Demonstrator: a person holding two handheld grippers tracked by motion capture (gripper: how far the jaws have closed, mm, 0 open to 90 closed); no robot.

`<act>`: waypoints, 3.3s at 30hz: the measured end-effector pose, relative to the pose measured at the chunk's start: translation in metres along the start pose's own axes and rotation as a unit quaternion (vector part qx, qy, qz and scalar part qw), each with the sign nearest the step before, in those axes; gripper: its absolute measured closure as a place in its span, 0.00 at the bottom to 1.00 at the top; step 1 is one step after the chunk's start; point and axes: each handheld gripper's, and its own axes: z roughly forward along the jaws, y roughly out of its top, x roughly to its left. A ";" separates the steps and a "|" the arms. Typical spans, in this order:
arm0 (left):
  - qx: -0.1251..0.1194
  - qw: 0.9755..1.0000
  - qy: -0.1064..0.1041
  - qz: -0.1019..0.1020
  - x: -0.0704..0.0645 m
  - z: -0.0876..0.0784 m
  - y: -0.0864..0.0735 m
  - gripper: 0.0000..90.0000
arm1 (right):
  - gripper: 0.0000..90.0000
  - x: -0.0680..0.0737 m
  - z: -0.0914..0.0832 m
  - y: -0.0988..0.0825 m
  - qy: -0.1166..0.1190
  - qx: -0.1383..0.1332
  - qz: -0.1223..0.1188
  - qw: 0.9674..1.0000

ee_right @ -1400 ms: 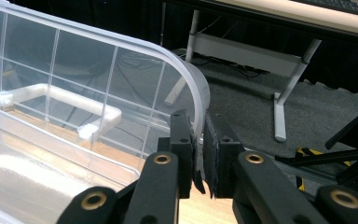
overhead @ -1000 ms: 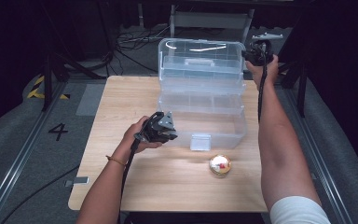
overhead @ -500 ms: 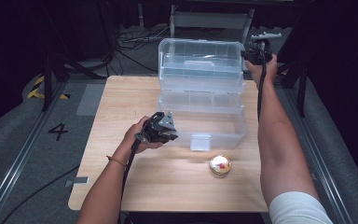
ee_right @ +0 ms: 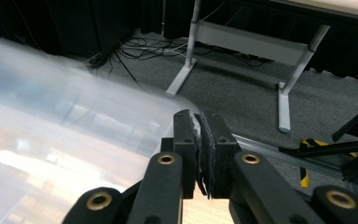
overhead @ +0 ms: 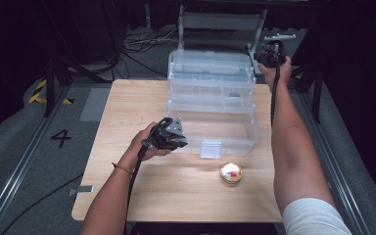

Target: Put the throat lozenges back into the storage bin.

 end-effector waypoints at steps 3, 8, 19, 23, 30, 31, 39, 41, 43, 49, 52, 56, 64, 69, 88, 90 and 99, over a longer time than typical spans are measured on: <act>-0.004 1.000 -0.022 -0.003 0.001 0.000 0.000 0.89 | 0.93 0.000 -0.003 0.000 0.012 -0.006 0.005 1.000; -0.005 1.000 -0.022 -0.004 0.002 0.000 -0.001 0.89 | 0.91 0.003 -0.008 -0.003 0.014 0.003 -0.017 1.000; -0.005 1.000 -0.021 -0.002 0.001 -0.001 -0.002 0.89 | 0.90 0.001 -0.037 -0.015 0.029 0.009 -0.033 0.999; -0.007 1.000 -0.020 -0.003 0.001 -0.001 -0.002 0.89 | 0.90 0.001 -0.052 -0.022 0.038 0.010 -0.036 0.999; -0.004 1.000 -0.021 0.000 0.001 -0.001 -0.002 0.89 | 0.89 -0.002 -0.070 -0.032 0.056 0.017 -0.041 0.997; -0.005 1.000 -0.020 0.001 0.001 -0.001 -0.002 0.89 | 0.89 -0.002 -0.073 -0.035 0.060 0.018 -0.041 0.997; -0.006 1.000 -0.019 -0.001 0.001 -0.001 -0.002 0.88 | 0.89 0.000 -0.089 -0.050 0.061 0.023 -0.052 0.996; -0.007 1.000 -0.019 -0.001 0.001 -0.001 -0.002 0.88 | 0.88 0.001 -0.091 -0.053 0.062 0.025 -0.054 0.996; -0.006 1.000 -0.019 -0.001 0.001 -0.001 -0.002 0.88 | 0.88 0.002 -0.092 -0.054 0.063 0.024 -0.055 0.996; -0.006 1.000 -0.020 0.001 0.001 -0.001 -0.002 0.88 | 0.88 0.012 -0.100 -0.063 0.077 0.020 -0.066 0.995; -0.007 1.000 -0.020 0.002 0.002 -0.001 -0.003 0.88 | 0.88 0.016 -0.103 -0.067 0.081 0.020 -0.070 0.994; -0.007 1.000 -0.021 0.001 0.002 -0.001 -0.003 0.88 | 0.88 0.023 -0.111 -0.075 0.087 0.026 -0.085 0.992; -0.003 1.000 -0.022 0.003 0.002 -0.001 -0.002 0.89 | 0.87 0.031 -0.129 -0.089 0.103 0.023 -0.098 0.990; -0.005 1.000 -0.027 0.002 0.003 -0.001 -0.003 0.89 | 0.87 0.037 -0.141 -0.098 0.118 0.022 -0.106 0.987; 0.002 0.999 -0.031 0.007 0.005 -0.002 -0.003 0.89 | 0.68 0.067 -0.192 -0.156 0.199 0.085 -0.164 0.963; 0.003 0.999 -0.032 0.007 0.005 -0.002 -0.003 0.89 | 0.63 0.071 -0.195 -0.163 0.207 0.097 -0.174 0.958; 0.010 0.999 -0.033 0.009 0.006 -0.002 -0.004 0.88 | 0.39 0.100 -0.194 -0.189 0.226 0.157 -0.206 0.939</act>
